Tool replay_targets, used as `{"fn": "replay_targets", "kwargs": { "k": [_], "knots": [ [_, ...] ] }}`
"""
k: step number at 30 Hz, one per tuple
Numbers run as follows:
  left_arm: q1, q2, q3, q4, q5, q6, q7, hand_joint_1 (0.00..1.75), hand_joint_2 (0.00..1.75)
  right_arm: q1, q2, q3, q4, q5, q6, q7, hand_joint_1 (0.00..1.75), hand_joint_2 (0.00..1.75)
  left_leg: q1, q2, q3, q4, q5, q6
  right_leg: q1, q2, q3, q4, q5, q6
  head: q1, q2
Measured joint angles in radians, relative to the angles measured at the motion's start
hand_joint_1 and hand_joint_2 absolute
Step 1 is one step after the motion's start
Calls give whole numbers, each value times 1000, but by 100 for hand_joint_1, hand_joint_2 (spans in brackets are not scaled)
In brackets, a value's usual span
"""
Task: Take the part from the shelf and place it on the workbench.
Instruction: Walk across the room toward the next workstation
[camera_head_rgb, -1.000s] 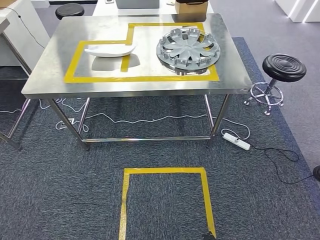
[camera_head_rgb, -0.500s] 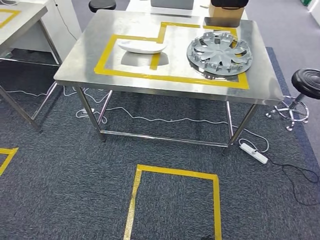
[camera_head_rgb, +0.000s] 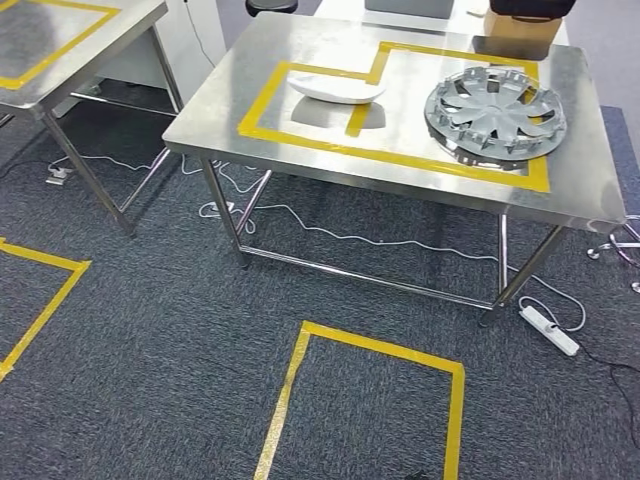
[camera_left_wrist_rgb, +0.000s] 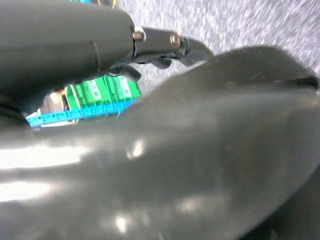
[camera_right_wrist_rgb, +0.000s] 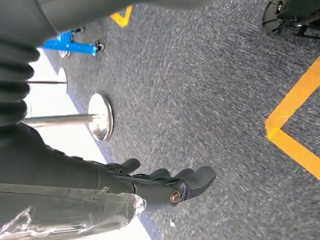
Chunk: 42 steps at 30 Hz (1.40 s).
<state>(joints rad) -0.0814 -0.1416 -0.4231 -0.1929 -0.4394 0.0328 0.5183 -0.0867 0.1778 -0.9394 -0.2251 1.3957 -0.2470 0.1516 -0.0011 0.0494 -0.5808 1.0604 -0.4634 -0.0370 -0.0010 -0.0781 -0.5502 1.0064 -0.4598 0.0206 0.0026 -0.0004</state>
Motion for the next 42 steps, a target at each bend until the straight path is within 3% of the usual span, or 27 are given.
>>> {"fn": "replay_targets", "kwargs": {
  "k": [2, 4, 6, 8, 10, 11, 12, 13, 15, 17, 19, 20, 22, 24, 25, 26, 27, 29, 30, 31, 33, 35, 37, 39, 41, 42],
  "knots": [
    [0, 0, 1, 0, 6, 8, 1, 0, 0, 1, 0, 0, 0, -2, 1, 0, 0, 175, -5, 31, 27, -64, 10, 13, 8, -20, 0, 3, -4, 9, 0, 0],
    [6, 0, 2, 0, 14, 20, 0, 0, 0, 0, 0, -1, 0, -4, 5, 0, 0, 175, -6, 11, 22, -68, 11, 29, 9, -41, 2, 3, -7, 17, 3, 0],
    [11, 0, 6, 0, 23, 30, -3, 0, 0, -2, 0, -2, 0, -6, 8, 0, 0, 175, -3, -13, 21, -70, 16, 41, 4, -11, -6, 29, -31, 28, 5, 0],
    [9, -2, 8, 0, 28, 33, -5, 0, 0, -2, 0, -2, 0, -7, 9, 0, 0, 175, -1, -37, 18, -71, 21, 49, 0, 48, -52, 135, -92, 36, 9, 0],
    [8, -3, 9, 0, 29, 36, -6, 0, 0, 1, 0, -2, 0, -8, 10, 0, 0, 175, -1, -64, 16, -71, 23, 53, 0, 73, -113, 267, -145, 37, 11, 0],
    [9, -2, 10, 0, 29, 37, -6, 0, 0, 2, 0, -2, 0, -8, 10, 1, 0, 175, -1, -79, 15, -71, 24, 54, 0, 76, -128, 297, -148, 36, 11, 0],
    [10, -2, 10, 0, 30, 38, -7, 0, 0, 3, 0, -2, 0, -8, 10, 1, 0, 175, -1, -93, 16, -70, 25, 53, -1, 78, -126, 286, -131, 35, 11, 0],
    [10, -3, 10, 0, 31, 40, -8, 0, 0, 3, 0, -2, 0, -8, 10, 2, 0, 175, 0, -108, 16, -70, 25, 52, -2, 83, -104, 238, -98, 34, 11, 0],
    [8, -4, 12, 0, 35, 44, -10, 0, 0, 3, 0, -2, 0, -8, 11, 4, 0, 175, 0, -136, 15, -68, 27, 46, -10, 125, -39, 98, -35, 33, 12, 0],
    [6, -5, 14, 0, 40, 48, -12, 0, 0, 2, 0, -2, 1, -8, 12, 7, 0, 175, 0, -158, 9, -66, 31, 35, -15, 161, -2, 18, -14, 31, 12, 0],
    [8, -4, 17, 0, 47, 57, -16, 0, 0, 0, 0, -3, 2, -9, 14, 9, 0, 175, 4, -179, 2, -69, 38, 23, -12, 150, 2, 11, -14, 21, 12, 0],
    [9, -4, 21, 1, 53, 64, -19, 0, 0, 0, 0, -3, 2, -10, 14, 10, 0, 175, 5, -176, -1, -68, 37, 17, -10, 139, 3, 9, -11, 15, 12, 0],
    [10, -5, 33, 1, 70, 81, -26, 0, 0, 0, 0, -3, 2, -12, 14, 10, 0, 175, 4, -135, -26, -21, 4, 10, -10, 112, 5, 3, -6, 1, 8, 0],
    [10, -6, 48, 1, 81, 90, -34, 0, 0, 3, 0, -4, 2, -14, 14, 10, 0, 175, 1, -83, -85, 102, -64, 4, -7, 83, 3, 1, -5, -7, 4, 0],
    [10, -6, 54, 1, 83, 90, -39, 0, 0, 4, 0, -5, 2, -14, 14, 9, 0, 175, 2, -72, -117, 169, -93, 2, -6, 67, 2, 1, -5, -9, 4, 0],
    [10, -6, 58, 1, 87, 89, -45, 0, 0, 5, 0, -6, 2, -15, 14, 9, 0, 175, 2, -67, -137, 214, -106, 1, -5, 52, 1, 1, -6, -9, 4, 0],
    [10, -6, 63, 1, 96, 92, -52, 0, 0, 5, 0, -6, 2, -16, 14, 8, 0, 175, 2, -63, -140, 226, -101, 0, -4, 37, 0, 1, -6, -9, 4, 0],
    [13, -7, 84, 1, 138, 112, -72, 0, 0, 3, 0, -6, 2, -19, 12, 6, 0, 175, 2, -47, -88, 141, -45, 1, -5, 11, 2, 1, -7, -8, 4, 0],
    [14, -8, 102, 1, 161, 125, -84, 0, 0, 3, 0, -6, 2, -20, 12, 5, 0, 175, 1, -18, -47, 71, -15, 2, -2, 1, 4, 2, -9, -5, 3, 0],
    [15, -9, 121, 1, 179, 134, -93, 0, 0, 3, 0, -6, 2, -21, 11, 6, 0, 175, -1, 8, -12, 5, 3, 5, 1, -9, 4, 5, -11, 0, 1, 0],
    [14, -11, 147, 1, 187, 141, -105, 0, 0, 4, 0, -6, 2, -20, 8, 9, 0, 175, -4, 40, 17, -59, 12, 16, 9, -30, 5, 8, -16, 10, 2, 0],
    [17, -12, 159, 1, 185, 146, -111, 0, 0, 4, 0, -7, 2, -20, 7, 12, 0, 175, -5, 16, 14, -64, 13, 30, 9, -48, 7, 8, -19, 19, 4, 0],
    [19, -12, 168, 1, 185, 148, -113, 0, 0, 2, 0, -7, 2, -20, 7, 12, 0, 175, -2, -10, 14, -66, 17, 42, 3, -11, -3, 40, -46, 29, 8, 0],
    [19, -11, 176, 1, 185, 148, -115, 0, 0, 3, 0, -7, 2, -22, 7, 11, 0, 175, 0, -35, 12, -67, 20, 50, 0, 50, -51, 151, -107, 35, 12, 0],
    [18, -12, 183, 1, 185, 149, -115, 0, 0, 8, 0, -7, 2, -23, 7, 11, 0, 175, 0, -65, 11, -67, 22, 55, 0, 73, -111, 278, -154, 35, 14, 0],
    [19, -11, 185, 1, 185, 149, -116, 0, 0, 9, 0, -7, 2, -24, 7, 11, 0, 175, 0, -81, 11, -67, 22, 55, 0, 76, -125, 300, -152, 34, 15, 0]
  ]
}}
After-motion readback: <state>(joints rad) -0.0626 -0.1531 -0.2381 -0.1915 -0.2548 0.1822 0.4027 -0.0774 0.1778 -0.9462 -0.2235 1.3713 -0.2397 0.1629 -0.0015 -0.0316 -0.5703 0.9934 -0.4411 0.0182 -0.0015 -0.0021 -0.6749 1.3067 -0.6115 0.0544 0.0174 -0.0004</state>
